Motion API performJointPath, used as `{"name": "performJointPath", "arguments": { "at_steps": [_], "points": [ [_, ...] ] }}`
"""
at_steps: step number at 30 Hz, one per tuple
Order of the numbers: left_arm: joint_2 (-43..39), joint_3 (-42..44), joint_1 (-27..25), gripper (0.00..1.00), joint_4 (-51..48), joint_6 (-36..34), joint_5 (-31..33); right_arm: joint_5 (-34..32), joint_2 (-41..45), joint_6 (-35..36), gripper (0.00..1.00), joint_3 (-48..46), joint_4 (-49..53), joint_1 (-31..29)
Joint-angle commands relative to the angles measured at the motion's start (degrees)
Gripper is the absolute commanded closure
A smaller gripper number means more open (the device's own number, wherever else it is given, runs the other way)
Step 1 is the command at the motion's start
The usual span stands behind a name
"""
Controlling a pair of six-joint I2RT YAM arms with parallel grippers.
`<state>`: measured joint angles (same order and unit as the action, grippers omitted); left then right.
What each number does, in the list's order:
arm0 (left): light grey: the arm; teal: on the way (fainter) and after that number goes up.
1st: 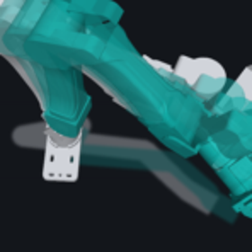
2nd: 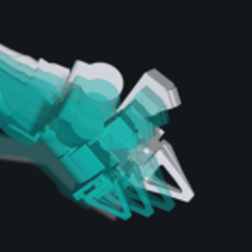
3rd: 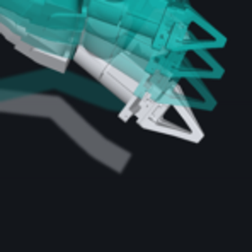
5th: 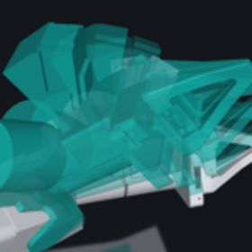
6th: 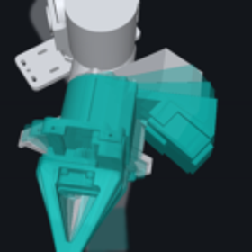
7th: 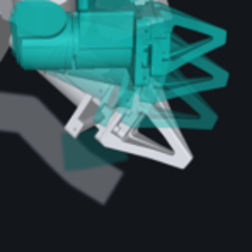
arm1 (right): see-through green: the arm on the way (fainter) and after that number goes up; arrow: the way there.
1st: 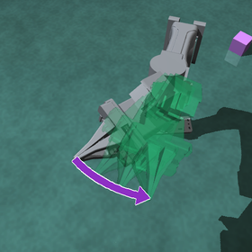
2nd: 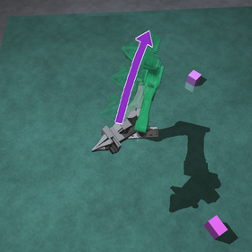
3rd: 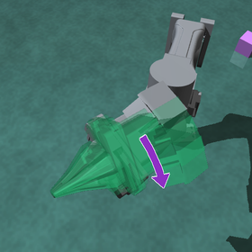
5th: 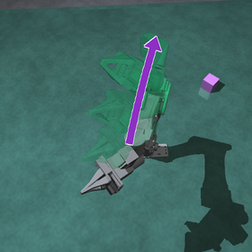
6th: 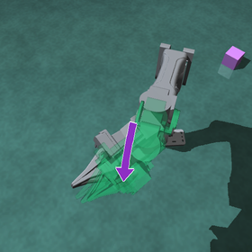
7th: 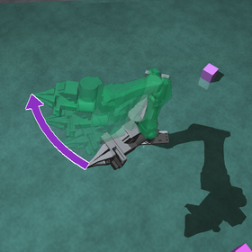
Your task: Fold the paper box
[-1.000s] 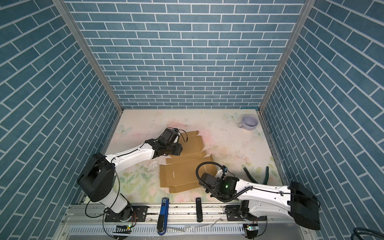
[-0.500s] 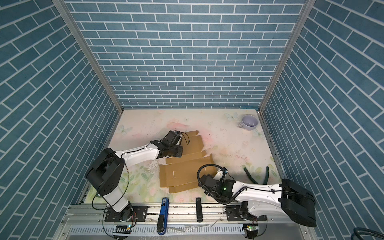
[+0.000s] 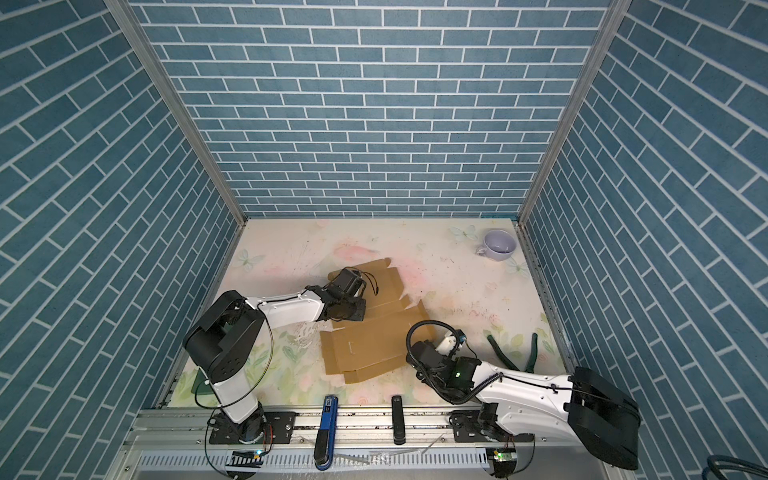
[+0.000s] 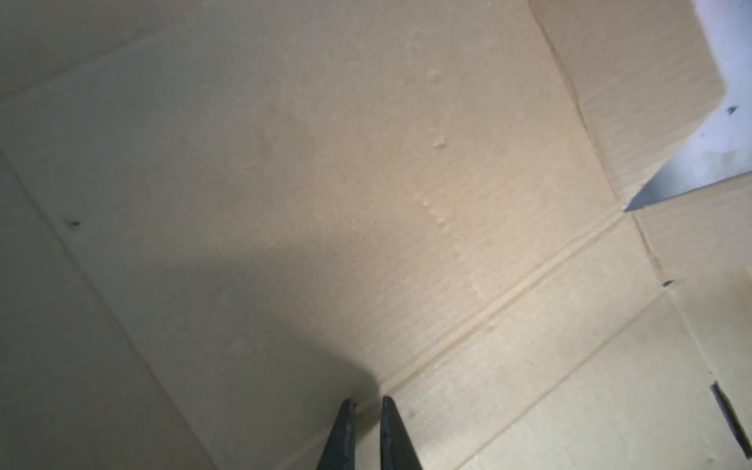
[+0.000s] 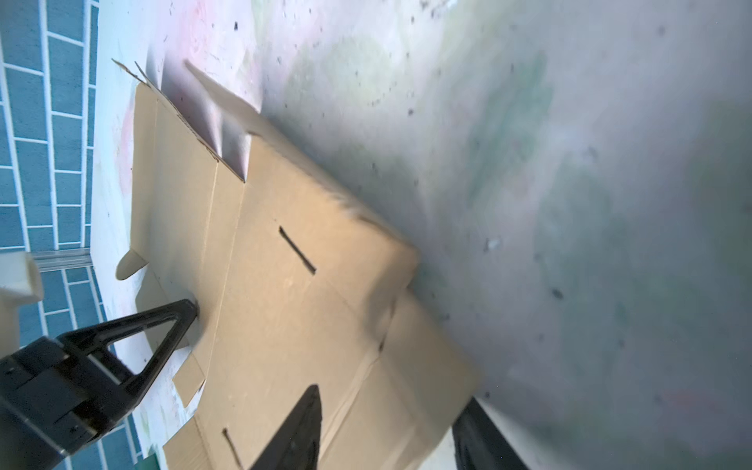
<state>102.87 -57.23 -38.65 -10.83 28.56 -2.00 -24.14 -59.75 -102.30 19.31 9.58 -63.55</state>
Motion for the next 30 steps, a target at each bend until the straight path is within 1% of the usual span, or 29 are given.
{"name": "performJointPath", "arguments": {
  "at_steps": [1, 3, 7, 10, 13, 15, 18, 22, 26, 30],
  "points": [
    [1.39, 0.64, -0.36, 0.86, 0.01, 1.00, -1.49, 2.41, -0.86, 6.24, 0.50, 2.35, -0.86, 3.26],
    [1.60, 0.48, -0.36, 0.86, -0.03, 1.24, -1.86, 4.40, -2.34, 8.81, 0.51, 4.12, -0.80, 5.55],
    [1.98, -0.03, -0.31, 0.86, 0.06, 1.41, -2.55, 8.01, -6.05, 11.73, 0.52, 7.06, -0.71, 8.95],
    [2.14, -0.33, -0.36, 0.86, 0.15, 1.88, -2.82, 10.10, -8.54, 12.79, 0.55, 8.18, -3.04, 10.10],
    [2.25, -0.51, -0.37, 0.86, 0.54, 2.15, -3.36, 10.84, -10.20, 13.76, 0.58, 9.78, -3.35, 10.51],
    [2.25, -0.71, -0.37, 0.86, 0.63, 2.38, -3.65, 11.43, -10.90, 14.52, 0.63, 11.12, -2.48, 10.78],
    [1.65, -0.90, -0.37, 0.84, 0.52, 2.74, -3.62, 11.75, -11.27, 16.11, 0.67, 13.46, 0.87, 11.38],
    [1.02, -2.42, -0.28, 0.82, -0.53, 2.64, -3.20, 11.99, -11.19, 17.97, 0.66, 15.78, 6.62, 12.47],
    [1.86, -4.59, -0.20, 0.81, -1.60, 2.03, -3.08, 12.77, -11.22, 22.07, 0.60, 17.42, 9.28, 13.90],
    [2.75, -5.44, -0.19, 0.81, -1.58, 2.05, -3.56, 13.67, -12.20, 26.20, 0.60, 18.39, 9.40, 15.81]
  ]
}}
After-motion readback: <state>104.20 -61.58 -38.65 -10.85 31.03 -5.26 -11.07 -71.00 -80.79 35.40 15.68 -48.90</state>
